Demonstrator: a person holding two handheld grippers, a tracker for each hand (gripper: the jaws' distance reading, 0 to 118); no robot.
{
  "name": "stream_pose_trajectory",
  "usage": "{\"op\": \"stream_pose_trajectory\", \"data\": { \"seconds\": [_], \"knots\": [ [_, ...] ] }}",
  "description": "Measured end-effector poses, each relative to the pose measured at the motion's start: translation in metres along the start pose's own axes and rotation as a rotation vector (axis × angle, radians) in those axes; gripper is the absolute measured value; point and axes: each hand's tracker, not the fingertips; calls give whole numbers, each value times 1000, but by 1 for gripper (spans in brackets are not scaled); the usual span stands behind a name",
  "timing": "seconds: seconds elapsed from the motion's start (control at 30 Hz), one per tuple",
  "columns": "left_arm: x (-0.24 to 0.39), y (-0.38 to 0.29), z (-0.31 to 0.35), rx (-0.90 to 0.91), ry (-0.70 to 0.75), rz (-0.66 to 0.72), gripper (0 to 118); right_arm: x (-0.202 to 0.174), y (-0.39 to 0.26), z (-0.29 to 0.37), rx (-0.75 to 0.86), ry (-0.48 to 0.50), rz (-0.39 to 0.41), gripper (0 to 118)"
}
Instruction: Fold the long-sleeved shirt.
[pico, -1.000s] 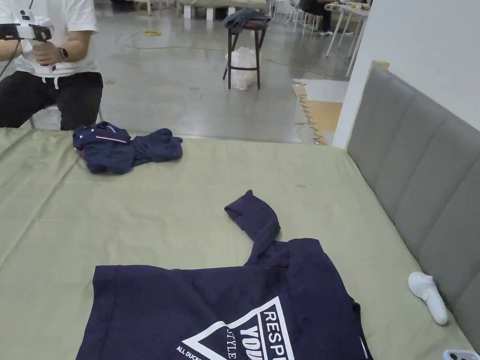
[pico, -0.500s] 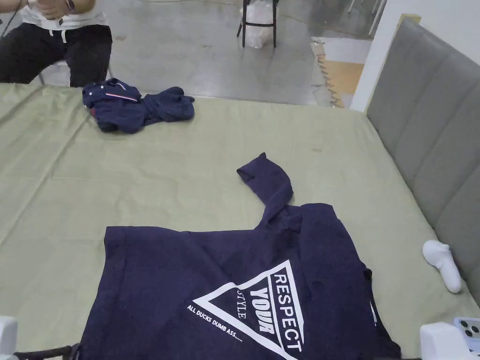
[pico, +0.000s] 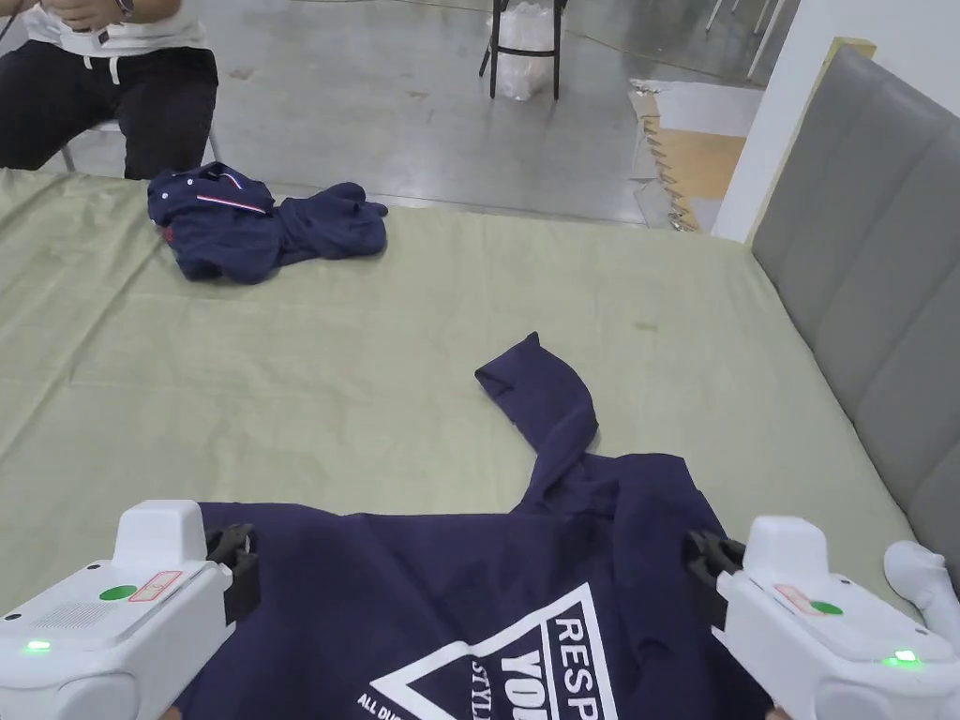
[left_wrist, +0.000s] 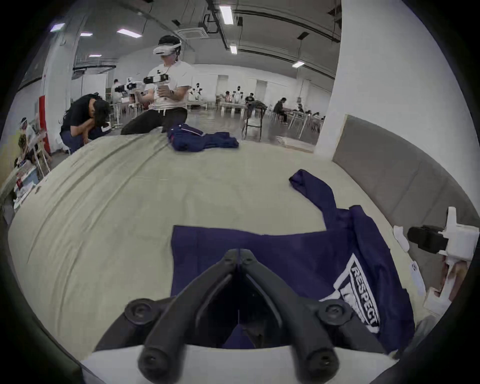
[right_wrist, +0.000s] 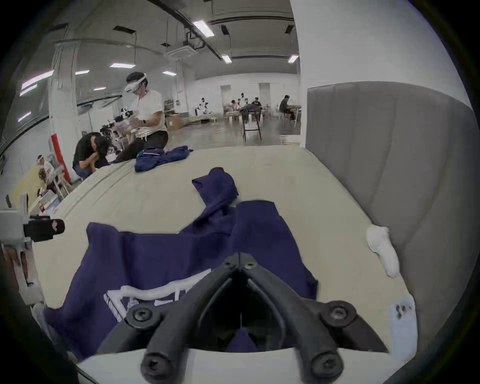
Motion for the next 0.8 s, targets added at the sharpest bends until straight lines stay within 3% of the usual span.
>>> {"op": "stream_pose_trajectory", "data": {
  "seconds": [0.03, 0.07, 0.13, 0.23, 0.33, 0.43, 0.5, 0.53, 0.57, 0.6, 0.63, 0.67, 0.7, 0.73, 0.8],
  "knots": [
    [1, 4, -11, -2, -6, 0, 4, -2, 13, -22, 0, 13, 2, 67],
    [1, 9, -24, -10, -9, 4, 4, -5, 32, -53, -16, 19, 4, 114],
    [7, 16, -45, -17, -23, 3, 4, -13, 67, -113, -67, -8, 39, 115],
    [8, 27, -76, -39, -60, 11, 4, -21, 117, -201, -41, 31, 44, 116],
    [12, 30, -102, -48, -71, 5, 4, -29, 154, -290, -103, 51, -20, 116],
    [14, 29, -118, -66, -93, 14, 4, -37, 170, -361, -183, 32, -9, 116],
    [12, 28, -123, -86, -101, 23, 4, -41, 170, -397, -243, 7, -57, 116],
    [11, 27, -122, -86, -102, 27, 4, -41, 167, -407, -286, -2, -54, 115],
    [10, 26, -121, -81, -107, 25, 4, -38, 162, -413, -330, 8, -40, 104],
    [8, 25, -120, -80, -110, 13, 4, -36, 157, -412, -344, 23, -38, 78],
    [6, 25, -119, -79, -100, 10, 4, -37, 155, -404, -312, -41, 7, 64],
    [3, 26, -116, -77, -92, 19, 4, -34, 159, -389, -232, -5, 3, 29],
    [-1, 26, -113, -77, -103, 27, 4, -30, 161, -375, -234, 41, -38, 5],
    [-2, 26, -109, -73, -98, 31, 4, -27, 165, -356, -185, 23, -63, 5],
    [-4, 26, -96, -66, -83, 29, 4, -35, 176, -311, -122, 43, 40, 5]
  ]
}}
